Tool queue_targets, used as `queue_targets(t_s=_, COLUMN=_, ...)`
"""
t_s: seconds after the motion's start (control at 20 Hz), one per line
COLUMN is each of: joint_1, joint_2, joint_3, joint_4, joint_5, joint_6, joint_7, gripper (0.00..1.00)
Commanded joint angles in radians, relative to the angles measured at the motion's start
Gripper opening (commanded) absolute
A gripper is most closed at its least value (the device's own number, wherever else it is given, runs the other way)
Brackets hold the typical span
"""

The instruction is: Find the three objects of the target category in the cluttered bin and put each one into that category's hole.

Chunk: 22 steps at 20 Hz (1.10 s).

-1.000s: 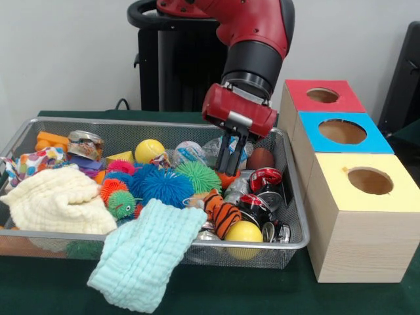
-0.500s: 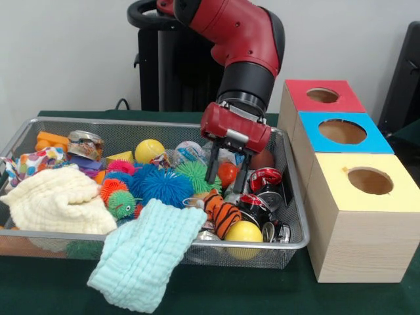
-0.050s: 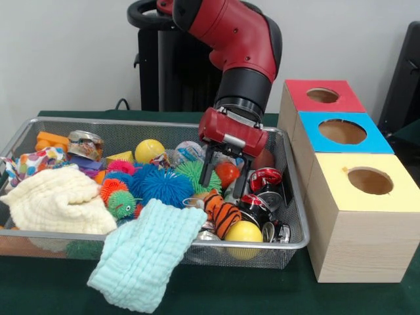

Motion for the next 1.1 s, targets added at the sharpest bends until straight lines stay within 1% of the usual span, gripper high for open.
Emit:
queue_targets(t_s=0.05, joint_1=-0.045, joint_2=0.05, joint_3=0.137, joint_4=-0.019, joint_5=0.034, joint_6=-0.115, joint_7=0.206, gripper=1.0)
queue_targets(t_s=0.3, joint_1=-0.057, joint_2=0.109, joint_3=0.148, joint_4=-0.042, joint_5=0.036, joint_6=-0.166, joint_7=0.202, gripper=1.0)
queue_targets(t_s=0.7, joint_1=-0.042, joint_2=0.076, joint_3=0.136, joint_4=0.019, joint_5=0.008, joint_6=-0.171, joint_7=0.209, gripper=1.0)
queue_targets(t_s=0.9, joint_1=-0.022, joint_2=0.072, joint_3=0.116, joint_4=0.044, joint_5=0.021, joint_6=-0.173, joint_7=0.192, gripper=1.0)
queue_targets(t_s=1.1, joint_1=-0.007, joint_2=0.061, joint_3=0.114, joint_4=0.073, joint_5=0.055, joint_6=-0.191, joint_7=0.207, gripper=1.0)
